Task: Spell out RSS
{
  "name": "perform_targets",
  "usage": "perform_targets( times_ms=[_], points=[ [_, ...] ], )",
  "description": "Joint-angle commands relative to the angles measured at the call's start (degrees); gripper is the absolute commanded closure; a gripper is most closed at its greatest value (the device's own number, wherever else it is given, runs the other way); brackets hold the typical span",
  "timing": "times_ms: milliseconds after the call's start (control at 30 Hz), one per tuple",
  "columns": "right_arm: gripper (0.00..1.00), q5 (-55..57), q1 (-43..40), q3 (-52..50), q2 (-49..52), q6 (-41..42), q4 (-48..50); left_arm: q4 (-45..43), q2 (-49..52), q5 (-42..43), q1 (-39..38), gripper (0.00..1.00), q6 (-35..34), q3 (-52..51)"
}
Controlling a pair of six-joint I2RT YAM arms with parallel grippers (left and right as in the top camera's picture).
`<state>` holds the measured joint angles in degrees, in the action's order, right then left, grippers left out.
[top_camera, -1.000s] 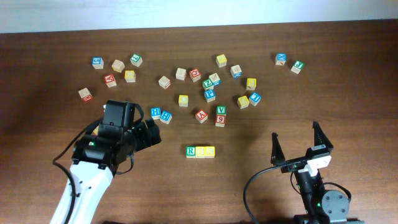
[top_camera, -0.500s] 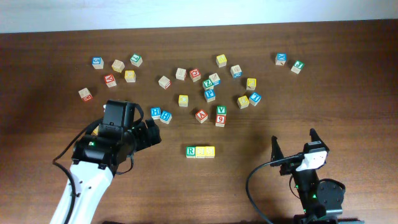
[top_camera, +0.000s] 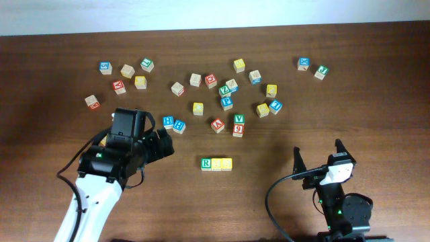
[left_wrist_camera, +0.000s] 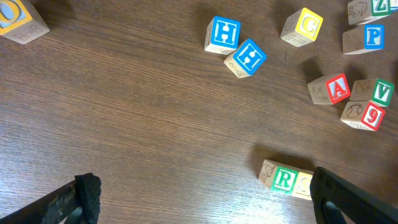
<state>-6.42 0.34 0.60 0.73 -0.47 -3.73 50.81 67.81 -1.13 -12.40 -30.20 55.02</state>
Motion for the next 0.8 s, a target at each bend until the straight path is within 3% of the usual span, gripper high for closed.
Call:
perform_targets(
  times_ms=[0, 767],
  points=[
    [0.02, 0.72, -0.52, -0.28, -0.55, -0.81, -0.55, -0.11, -0.33, -0.81, 0.20, 0.01, -0.11, 0.26],
    [0.02, 1.53, -0.52, -0.28, -0.55, 1.55, -0.44, -0.11, -0.33, -0.81, 0.20, 0.01, -0.11, 0.26]
  ],
)
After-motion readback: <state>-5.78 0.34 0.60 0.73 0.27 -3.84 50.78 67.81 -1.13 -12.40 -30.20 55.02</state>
